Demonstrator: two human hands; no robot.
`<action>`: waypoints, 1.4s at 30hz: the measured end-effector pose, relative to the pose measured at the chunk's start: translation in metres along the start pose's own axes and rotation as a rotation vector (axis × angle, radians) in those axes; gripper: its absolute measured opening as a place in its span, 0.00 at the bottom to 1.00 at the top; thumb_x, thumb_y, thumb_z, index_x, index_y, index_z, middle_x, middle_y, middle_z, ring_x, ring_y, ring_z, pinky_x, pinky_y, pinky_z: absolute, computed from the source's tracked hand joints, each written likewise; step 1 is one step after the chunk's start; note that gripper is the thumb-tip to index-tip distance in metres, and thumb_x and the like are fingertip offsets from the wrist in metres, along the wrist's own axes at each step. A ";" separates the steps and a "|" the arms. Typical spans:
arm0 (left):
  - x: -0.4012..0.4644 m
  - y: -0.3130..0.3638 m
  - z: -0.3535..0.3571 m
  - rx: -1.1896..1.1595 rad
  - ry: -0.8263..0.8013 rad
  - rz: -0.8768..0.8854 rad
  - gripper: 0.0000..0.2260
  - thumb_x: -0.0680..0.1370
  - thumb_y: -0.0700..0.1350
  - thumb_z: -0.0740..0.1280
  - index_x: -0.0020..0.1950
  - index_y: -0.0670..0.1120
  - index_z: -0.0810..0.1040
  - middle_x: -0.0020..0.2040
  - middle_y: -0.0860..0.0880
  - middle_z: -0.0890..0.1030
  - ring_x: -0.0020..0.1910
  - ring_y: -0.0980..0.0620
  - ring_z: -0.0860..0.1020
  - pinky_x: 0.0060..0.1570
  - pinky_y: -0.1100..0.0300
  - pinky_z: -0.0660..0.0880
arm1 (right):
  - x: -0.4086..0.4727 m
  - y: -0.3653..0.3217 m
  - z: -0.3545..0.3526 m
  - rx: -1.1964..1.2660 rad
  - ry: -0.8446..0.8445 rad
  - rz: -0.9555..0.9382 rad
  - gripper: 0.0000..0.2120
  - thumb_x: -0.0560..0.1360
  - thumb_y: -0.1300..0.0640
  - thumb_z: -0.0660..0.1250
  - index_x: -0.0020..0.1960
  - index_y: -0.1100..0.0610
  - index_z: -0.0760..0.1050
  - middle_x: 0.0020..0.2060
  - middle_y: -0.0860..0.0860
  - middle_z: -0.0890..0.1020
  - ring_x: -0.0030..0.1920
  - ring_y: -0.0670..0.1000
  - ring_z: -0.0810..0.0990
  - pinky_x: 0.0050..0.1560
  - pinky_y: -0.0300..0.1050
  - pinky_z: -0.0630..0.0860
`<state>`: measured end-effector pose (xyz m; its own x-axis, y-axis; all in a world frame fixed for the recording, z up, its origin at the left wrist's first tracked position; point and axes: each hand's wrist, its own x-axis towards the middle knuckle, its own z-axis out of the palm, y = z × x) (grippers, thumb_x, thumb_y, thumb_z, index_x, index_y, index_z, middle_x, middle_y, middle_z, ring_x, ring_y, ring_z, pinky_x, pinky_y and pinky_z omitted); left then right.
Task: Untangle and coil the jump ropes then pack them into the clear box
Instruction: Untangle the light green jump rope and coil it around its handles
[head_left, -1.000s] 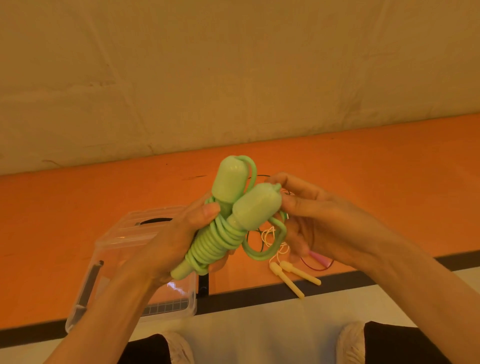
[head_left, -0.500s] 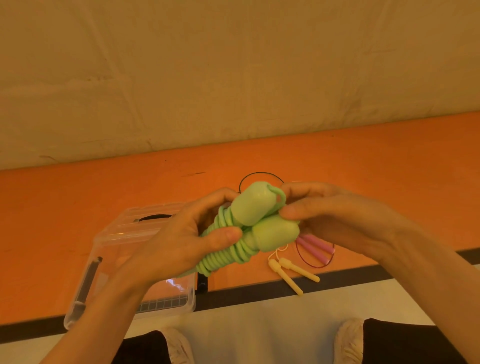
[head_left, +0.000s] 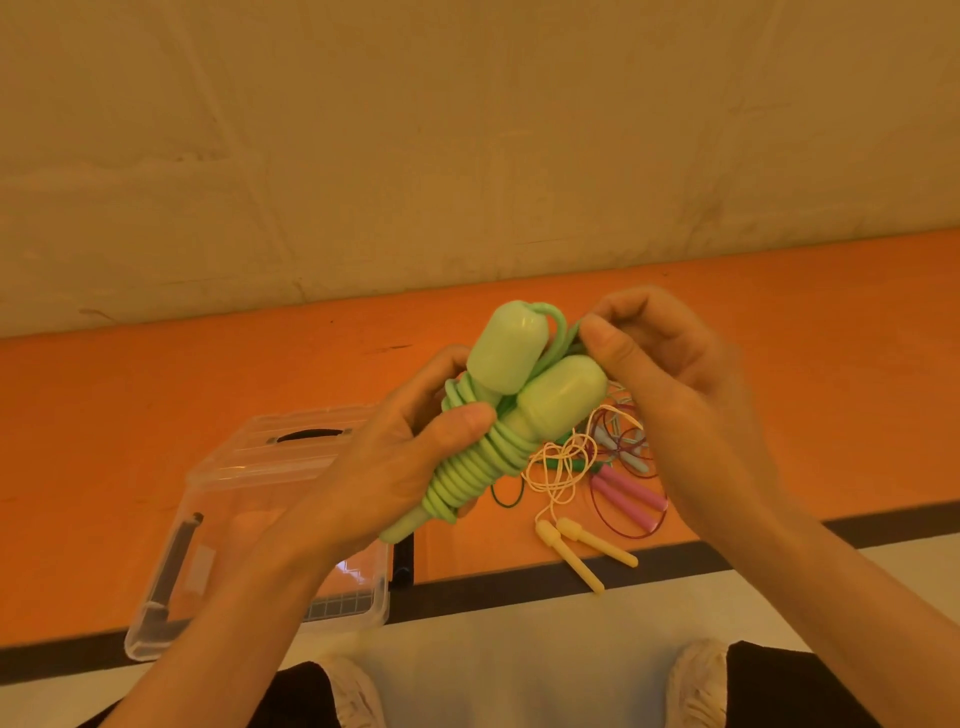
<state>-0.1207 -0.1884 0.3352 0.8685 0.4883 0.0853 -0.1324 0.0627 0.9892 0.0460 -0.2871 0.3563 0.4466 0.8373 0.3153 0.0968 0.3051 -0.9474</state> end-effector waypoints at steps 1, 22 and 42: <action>0.000 0.000 0.000 0.007 -0.004 -0.005 0.23 0.68 0.61 0.73 0.60 0.54 0.76 0.38 0.47 0.79 0.27 0.51 0.75 0.26 0.61 0.74 | 0.000 -0.002 0.001 -0.036 0.020 -0.006 0.05 0.78 0.60 0.65 0.42 0.58 0.75 0.34 0.46 0.79 0.36 0.43 0.75 0.37 0.35 0.72; -0.007 -0.012 0.004 0.078 0.035 -0.175 0.20 0.72 0.54 0.68 0.61 0.49 0.72 0.38 0.50 0.80 0.30 0.52 0.77 0.27 0.58 0.75 | 0.015 -0.010 -0.020 -0.099 -0.160 0.046 0.11 0.68 0.56 0.69 0.49 0.53 0.83 0.34 0.50 0.84 0.34 0.45 0.79 0.37 0.36 0.75; -0.006 -0.014 0.005 0.189 0.064 -0.091 0.16 0.72 0.56 0.65 0.56 0.50 0.74 0.41 0.56 0.79 0.34 0.55 0.79 0.30 0.60 0.76 | 0.017 -0.012 -0.024 -0.281 -0.253 0.174 0.14 0.63 0.56 0.75 0.46 0.57 0.78 0.34 0.50 0.84 0.33 0.45 0.79 0.34 0.35 0.74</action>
<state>-0.1215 -0.1966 0.3219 0.8397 0.5430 -0.0070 0.0424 -0.0528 0.9977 0.0735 -0.2875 0.3720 0.2483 0.9613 0.1195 0.2934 0.0429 -0.9550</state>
